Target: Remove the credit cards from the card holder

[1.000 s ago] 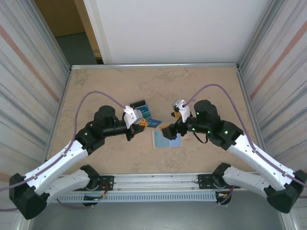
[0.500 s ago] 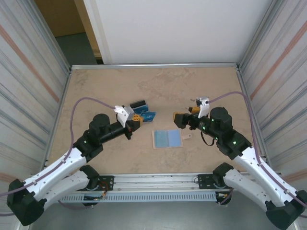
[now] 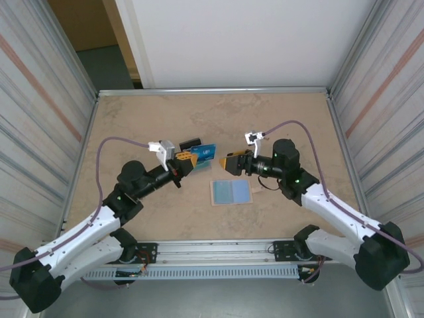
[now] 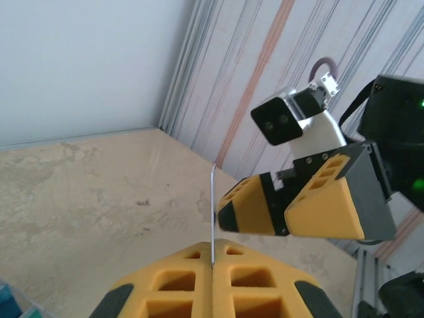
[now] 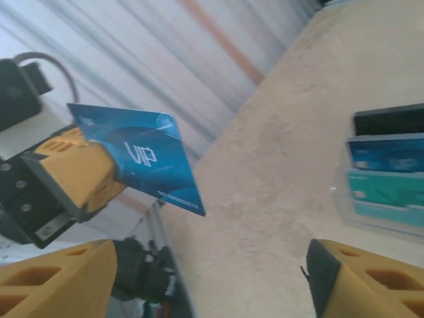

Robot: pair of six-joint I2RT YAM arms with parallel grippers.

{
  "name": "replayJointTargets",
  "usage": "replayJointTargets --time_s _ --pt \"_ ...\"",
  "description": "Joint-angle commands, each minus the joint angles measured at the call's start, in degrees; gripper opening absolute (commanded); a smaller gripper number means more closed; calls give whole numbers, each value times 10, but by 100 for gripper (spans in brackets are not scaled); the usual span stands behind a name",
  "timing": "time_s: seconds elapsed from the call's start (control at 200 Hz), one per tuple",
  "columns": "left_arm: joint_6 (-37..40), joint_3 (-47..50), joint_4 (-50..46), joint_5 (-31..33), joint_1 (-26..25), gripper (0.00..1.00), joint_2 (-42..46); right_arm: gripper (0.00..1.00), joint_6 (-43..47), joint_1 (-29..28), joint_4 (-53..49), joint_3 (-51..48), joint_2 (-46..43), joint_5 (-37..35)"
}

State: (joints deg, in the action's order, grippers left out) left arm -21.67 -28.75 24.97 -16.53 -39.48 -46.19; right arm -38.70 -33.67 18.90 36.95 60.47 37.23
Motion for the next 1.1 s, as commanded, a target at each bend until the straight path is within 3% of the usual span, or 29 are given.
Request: replayJointTargets --time_s 0.0,0.371,0.406,0.511,0.591,0.651,0.702,0.782,0.862,1.092 --pt "-57 12 66 -27 3 0 0 67 -16 -12 102 15 19 61" --pt "-88 22 97 -54 3 0 -1 34 -18 -37 155 57 75 96" --pt "-91 23 97 -55 3 0 0 29 -17 -38 156 59 74 96" --pt "-92 25 94 -57 3 0 1 0 -16 -40 154 61 71 94" --pt "-89 21 80 -55 3 0 5 0 -10 -40 145 61 67 90" --pt "-78 13 51 -53 4 23 13 0 -1 -41 128 62 61 86" --pt "-58 -1 15 -52 4 48 22 0 12 -41 103 65 53 79" --pt "-13 -30 -61 -48 4 67 43 0 44 -44 43 71 38 60" --pt "42 -74 -158 -44 4 74 56 0 89 -51 -25 78 18 32" --pt "217 -258 -474 -80 4 74 -19 0 211 -89 -198 106 -20 -29"
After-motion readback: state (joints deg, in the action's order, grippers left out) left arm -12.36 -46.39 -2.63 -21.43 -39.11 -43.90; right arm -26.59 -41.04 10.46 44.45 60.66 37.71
